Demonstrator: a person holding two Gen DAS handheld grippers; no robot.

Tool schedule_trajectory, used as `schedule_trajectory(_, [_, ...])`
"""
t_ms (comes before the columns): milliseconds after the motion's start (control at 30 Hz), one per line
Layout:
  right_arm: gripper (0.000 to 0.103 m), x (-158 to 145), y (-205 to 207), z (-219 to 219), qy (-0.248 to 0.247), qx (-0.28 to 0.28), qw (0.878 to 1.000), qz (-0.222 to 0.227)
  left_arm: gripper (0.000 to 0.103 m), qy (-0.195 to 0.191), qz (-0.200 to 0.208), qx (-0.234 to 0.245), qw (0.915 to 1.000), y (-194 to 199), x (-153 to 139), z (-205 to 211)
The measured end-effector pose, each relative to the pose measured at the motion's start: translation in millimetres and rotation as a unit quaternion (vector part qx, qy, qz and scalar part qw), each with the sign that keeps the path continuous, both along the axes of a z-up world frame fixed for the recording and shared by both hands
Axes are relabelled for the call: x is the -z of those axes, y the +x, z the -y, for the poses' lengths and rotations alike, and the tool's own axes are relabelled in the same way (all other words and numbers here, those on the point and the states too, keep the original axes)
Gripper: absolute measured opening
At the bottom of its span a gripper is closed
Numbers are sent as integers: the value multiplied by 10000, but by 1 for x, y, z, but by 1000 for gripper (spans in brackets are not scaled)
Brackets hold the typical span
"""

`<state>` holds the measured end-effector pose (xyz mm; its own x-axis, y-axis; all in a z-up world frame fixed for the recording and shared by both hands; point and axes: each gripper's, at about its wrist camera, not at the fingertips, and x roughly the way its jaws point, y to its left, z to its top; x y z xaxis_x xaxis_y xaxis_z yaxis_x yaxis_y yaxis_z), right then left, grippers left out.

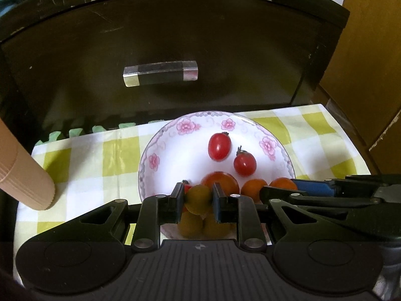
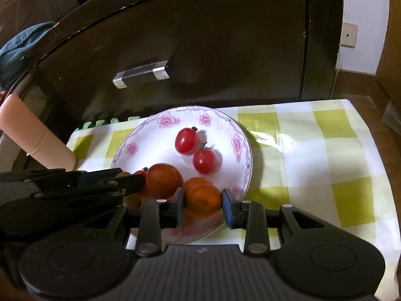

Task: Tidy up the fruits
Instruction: 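Carry the orange tomato and brown kiwi in both grippers over the white bowl, then lower both fruits into the bowl and open both grippers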

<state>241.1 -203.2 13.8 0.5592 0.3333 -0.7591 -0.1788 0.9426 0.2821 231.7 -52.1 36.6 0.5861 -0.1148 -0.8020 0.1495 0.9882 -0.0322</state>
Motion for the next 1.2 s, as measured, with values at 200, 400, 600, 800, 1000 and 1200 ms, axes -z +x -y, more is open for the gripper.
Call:
schedule_trajectory(200, [31, 3, 8, 0, 60, 75, 9999, 119, 29, -53, 70, -37, 10000, 8, 4, -2])
schedule_trajectory(400, [32, 5, 16, -1, 121, 131, 9996, 238, 29, -164, 115, -112, 9997, 15, 6, -8])
schedule_trajectory(600, [32, 3, 24, -4, 117, 163, 9994, 280, 29, -205, 131, -150, 9996, 20, 8, -10])
schedule_trajectory(800, [32, 5, 32, -7, 114, 203, 9994, 272, 29, -189, 151, -153, 9996, 24, 11, -12])
schedule_trajectory(1000, [32, 8, 36, -11, 89, 231, 9992, 300, 30, -240, 155, -175, 9994, 27, 12, -16])
schedule_trajectory(1200, [32, 6, 36, -12, 35, 217, 9993, 299, 32, -301, 148, -218, 9992, 28, 13, -19])
